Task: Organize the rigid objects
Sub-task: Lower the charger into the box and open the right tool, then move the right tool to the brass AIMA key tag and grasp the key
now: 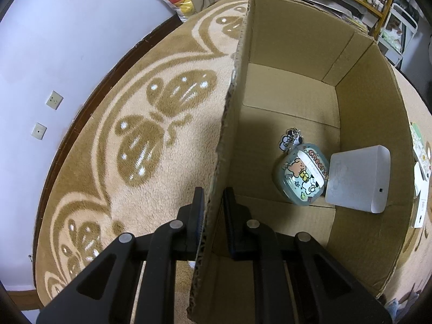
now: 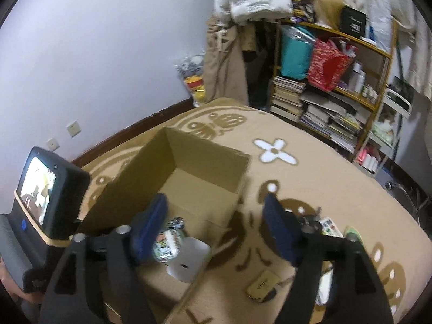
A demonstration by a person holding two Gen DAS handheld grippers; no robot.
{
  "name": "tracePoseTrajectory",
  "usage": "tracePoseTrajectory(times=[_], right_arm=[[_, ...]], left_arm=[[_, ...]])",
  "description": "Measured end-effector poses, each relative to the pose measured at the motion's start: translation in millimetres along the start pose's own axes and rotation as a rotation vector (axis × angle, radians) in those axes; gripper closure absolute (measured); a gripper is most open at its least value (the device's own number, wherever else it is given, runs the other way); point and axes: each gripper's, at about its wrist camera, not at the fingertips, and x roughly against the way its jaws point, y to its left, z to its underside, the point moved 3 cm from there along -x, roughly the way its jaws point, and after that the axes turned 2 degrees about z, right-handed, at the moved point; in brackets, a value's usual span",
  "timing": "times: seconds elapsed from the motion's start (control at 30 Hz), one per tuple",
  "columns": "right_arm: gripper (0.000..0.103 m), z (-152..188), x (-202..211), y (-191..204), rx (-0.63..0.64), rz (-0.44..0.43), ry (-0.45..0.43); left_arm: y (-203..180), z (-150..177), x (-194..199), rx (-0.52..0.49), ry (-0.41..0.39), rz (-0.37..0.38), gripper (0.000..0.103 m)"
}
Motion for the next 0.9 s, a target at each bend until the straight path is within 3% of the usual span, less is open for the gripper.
tracePoseTrajectory(times=[0.17,0.47,0.9], right_arm=[[0.001,8,2,-23,-0.059,0.027,0.003],[0.001,39,-12,-52,-0.142,0.052,0.087],[0.001,81,-40,-80,-0.288,0.014,0.209]], left_arm=[[0,0,0,-0.001,-0.001,-0.001,0.090],[0,0,0,-0.001,0.000,-0.001,0.090],[0,1,0,-0.002,0.000,-0.001,0.090]])
